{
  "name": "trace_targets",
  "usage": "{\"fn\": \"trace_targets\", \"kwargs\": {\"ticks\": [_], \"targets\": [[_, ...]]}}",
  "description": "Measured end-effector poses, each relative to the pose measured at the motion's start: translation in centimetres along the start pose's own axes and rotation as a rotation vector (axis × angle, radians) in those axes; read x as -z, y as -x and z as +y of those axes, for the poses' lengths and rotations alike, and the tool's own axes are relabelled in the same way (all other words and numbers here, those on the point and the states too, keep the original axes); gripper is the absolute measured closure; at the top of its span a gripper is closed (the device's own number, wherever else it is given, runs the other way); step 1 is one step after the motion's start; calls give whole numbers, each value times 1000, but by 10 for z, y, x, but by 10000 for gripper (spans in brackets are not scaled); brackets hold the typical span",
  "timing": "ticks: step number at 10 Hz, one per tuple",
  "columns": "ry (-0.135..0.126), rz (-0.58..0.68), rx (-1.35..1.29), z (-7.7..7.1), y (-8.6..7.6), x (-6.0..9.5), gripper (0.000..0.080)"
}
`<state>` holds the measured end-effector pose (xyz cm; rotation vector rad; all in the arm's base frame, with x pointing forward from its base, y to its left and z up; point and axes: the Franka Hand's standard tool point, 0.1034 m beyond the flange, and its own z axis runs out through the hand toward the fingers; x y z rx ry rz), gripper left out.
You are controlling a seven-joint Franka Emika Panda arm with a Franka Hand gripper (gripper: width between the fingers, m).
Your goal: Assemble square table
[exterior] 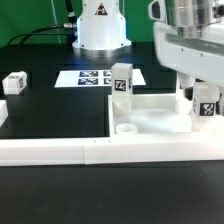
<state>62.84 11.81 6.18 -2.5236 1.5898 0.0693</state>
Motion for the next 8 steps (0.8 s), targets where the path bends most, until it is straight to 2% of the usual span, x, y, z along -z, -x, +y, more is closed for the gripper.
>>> {"fn": "trace_targets", "kwargs": {"ticks": [4,6,8], "targets": [[2,3,233,0,-1,0,151],[48,41,624,0,-4,3,151],[60,45,892,0,-6,1,151]]}}
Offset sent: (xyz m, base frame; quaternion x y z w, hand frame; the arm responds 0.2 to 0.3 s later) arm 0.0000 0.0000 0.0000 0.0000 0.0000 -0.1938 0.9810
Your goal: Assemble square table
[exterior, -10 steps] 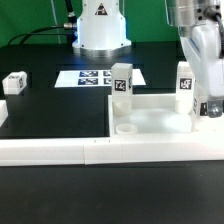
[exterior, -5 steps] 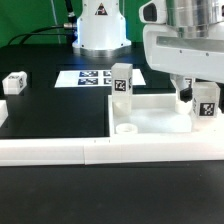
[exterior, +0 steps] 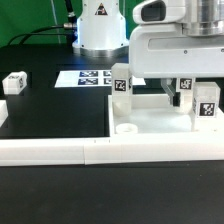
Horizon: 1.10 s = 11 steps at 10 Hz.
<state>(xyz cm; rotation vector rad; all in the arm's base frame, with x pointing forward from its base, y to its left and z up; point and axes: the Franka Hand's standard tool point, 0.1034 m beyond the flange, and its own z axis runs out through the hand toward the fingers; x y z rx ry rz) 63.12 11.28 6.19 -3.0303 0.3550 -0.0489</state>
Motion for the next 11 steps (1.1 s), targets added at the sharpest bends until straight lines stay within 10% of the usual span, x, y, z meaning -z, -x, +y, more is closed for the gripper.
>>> {"fn": "trace_targets", "kwargs": {"ticks": [1,4,11], "targets": [[-4,-1,-91,-1,0,0,151],[-4,-1,-166,0,0,0,511],[-40,-41,-1203,1,1,-1,511]]}}
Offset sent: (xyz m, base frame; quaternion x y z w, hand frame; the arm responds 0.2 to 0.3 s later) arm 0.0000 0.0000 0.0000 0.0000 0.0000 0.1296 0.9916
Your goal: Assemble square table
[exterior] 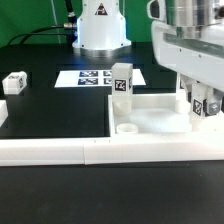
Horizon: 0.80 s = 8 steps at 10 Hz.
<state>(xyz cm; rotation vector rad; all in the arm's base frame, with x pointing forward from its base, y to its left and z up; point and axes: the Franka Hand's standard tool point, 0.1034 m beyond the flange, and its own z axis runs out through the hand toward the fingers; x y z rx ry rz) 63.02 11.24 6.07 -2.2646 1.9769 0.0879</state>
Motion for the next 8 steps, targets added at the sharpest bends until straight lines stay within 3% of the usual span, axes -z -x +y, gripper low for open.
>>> {"fn": "trace_targets", "kwargs": {"ticks": [5,8], "targets": [[-4,-25,-472,-2,0,2,509],[-1,-5,-517,-1,-4,3,506]]}}
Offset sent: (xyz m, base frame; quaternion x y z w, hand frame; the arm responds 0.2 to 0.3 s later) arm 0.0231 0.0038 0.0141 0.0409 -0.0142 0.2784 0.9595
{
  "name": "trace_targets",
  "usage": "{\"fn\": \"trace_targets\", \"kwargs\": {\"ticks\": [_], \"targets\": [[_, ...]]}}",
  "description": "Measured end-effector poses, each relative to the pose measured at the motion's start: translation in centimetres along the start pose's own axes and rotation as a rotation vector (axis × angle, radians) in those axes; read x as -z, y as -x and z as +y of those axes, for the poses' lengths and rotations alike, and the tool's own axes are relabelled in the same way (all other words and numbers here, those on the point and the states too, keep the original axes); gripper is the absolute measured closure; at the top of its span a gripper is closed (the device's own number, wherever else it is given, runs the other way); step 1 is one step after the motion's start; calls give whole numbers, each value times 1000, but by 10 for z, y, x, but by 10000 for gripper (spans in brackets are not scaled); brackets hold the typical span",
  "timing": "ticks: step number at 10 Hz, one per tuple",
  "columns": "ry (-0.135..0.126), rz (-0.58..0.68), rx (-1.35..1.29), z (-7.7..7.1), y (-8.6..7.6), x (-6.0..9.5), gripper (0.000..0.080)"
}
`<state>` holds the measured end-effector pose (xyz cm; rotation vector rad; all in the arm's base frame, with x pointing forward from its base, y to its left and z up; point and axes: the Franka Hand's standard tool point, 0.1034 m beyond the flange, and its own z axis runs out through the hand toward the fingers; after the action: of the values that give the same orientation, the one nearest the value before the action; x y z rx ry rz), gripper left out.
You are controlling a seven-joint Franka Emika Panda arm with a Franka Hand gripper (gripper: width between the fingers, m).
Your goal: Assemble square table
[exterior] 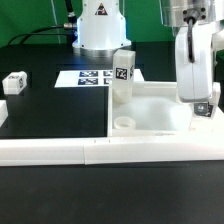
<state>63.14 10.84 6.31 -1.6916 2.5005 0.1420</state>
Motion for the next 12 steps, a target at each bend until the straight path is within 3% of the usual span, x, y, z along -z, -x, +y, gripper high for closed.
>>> {"fn": "trace_targets", "kwargs": {"ticks": [1,2,3,4,5,8,9,12], "targets": [[5,1,8,2,0,-2,506],[4,1,8,2,0,-2,293],[4,1,10,2,0,-2,293],[5,1,13,2,0,-2,181],[4,0,18,2,1,-1,159],[-29,-30,97,3,2,40,151],[-35,-33,109,2,0,46,150],[-28,-28,118,4,0,41,150]]}}
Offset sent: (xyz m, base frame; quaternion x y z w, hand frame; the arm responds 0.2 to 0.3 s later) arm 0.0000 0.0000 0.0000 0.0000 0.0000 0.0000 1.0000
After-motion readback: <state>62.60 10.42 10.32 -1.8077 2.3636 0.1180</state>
